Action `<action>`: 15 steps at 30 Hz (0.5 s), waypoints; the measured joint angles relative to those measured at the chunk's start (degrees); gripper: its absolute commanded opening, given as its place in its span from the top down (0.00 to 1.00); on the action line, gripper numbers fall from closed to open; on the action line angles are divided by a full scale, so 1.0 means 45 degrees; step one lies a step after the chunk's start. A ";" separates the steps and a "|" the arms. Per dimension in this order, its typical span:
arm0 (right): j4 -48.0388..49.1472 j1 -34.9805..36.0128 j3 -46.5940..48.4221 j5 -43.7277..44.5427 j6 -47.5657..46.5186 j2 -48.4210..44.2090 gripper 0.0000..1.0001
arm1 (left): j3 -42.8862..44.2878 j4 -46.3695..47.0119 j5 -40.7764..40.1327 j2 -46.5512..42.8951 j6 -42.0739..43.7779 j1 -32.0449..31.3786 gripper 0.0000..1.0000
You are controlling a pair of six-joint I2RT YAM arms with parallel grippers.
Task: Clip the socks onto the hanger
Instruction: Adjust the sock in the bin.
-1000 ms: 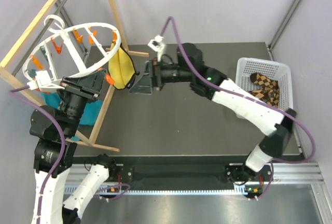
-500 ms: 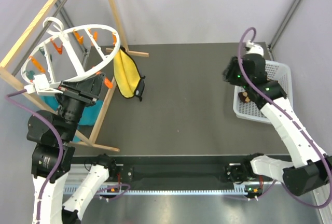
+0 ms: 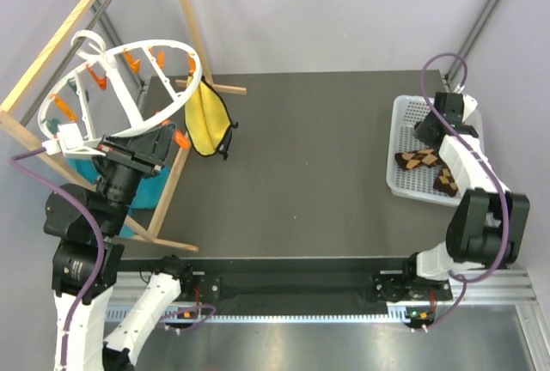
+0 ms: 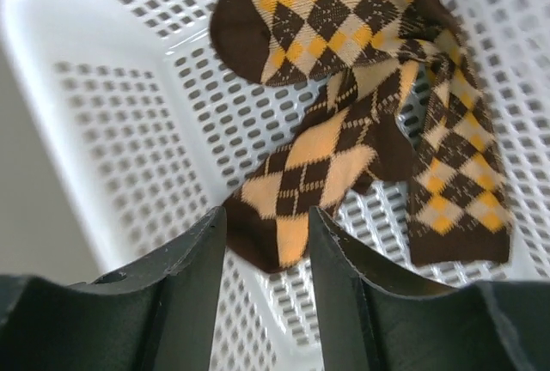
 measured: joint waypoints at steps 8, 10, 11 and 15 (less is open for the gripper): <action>0.0665 -0.0141 0.1520 -0.0151 -0.0073 0.2866 0.52 | -0.0019 -0.0019 0.0097 0.0005 0.0117 0.0000 1.00; 0.0855 -0.0175 0.1778 -0.0121 -0.0083 0.3211 0.52 | -0.0019 -0.0073 0.0092 0.0015 0.0209 0.0005 1.00; 0.0937 -0.0199 0.1894 -0.0112 -0.0083 0.3390 0.51 | -0.0019 -0.0107 0.0092 0.0024 0.0243 0.0005 1.00; 0.1166 -0.0398 0.2725 -0.0073 -0.0121 0.4473 0.51 | -0.0015 -0.0219 0.0083 0.0068 0.0345 -0.0005 1.00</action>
